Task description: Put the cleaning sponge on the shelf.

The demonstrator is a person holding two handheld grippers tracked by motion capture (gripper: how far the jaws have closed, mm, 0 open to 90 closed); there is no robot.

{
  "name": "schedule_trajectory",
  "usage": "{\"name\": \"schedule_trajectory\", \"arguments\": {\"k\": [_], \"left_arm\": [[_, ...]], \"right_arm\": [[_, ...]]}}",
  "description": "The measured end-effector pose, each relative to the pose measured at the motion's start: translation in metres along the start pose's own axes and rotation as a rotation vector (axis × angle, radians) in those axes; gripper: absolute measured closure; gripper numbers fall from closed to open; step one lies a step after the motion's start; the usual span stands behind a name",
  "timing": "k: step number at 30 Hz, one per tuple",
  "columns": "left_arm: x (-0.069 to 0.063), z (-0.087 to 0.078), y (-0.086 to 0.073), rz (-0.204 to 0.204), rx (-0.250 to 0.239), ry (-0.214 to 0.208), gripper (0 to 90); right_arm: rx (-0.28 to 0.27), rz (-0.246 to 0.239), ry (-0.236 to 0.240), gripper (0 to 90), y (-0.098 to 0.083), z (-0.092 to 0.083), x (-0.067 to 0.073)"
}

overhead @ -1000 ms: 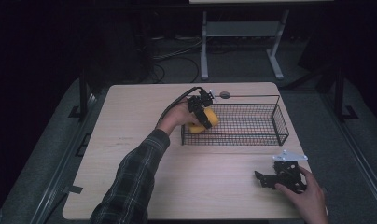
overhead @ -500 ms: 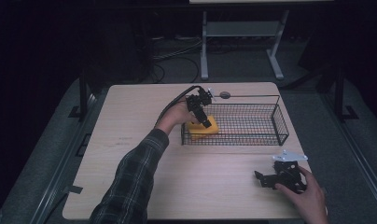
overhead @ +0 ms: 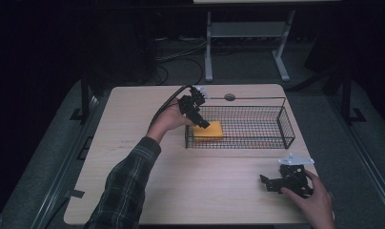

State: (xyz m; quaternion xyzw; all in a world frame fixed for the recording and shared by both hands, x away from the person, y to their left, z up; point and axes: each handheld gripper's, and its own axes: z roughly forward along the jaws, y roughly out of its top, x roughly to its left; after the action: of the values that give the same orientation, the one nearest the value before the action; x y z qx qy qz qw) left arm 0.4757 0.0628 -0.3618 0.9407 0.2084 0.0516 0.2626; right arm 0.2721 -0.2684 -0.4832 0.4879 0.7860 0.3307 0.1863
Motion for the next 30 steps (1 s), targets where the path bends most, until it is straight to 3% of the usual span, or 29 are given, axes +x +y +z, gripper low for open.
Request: {"name": "schedule_trajectory", "arguments": {"k": [6, 17, 30], "left_arm": [[-0.005, -0.020, -0.020, -0.016, -0.062, 0.014, 17.7], [-0.018, -0.047, -0.066, -0.053, -0.093, 0.067, 17.7], [-0.042, -0.062, -0.128, -0.111, -0.125, 0.110, 17.6]], "right_arm": [[0.002, 0.001, -0.001, 1.2, 0.000, 0.000, 0.000], [0.002, 0.000, -0.001, 1.2, 0.000, 0.000, 0.000], [0.003, 0.001, -0.001, 1.2, 0.000, 0.000, 0.000]]}}
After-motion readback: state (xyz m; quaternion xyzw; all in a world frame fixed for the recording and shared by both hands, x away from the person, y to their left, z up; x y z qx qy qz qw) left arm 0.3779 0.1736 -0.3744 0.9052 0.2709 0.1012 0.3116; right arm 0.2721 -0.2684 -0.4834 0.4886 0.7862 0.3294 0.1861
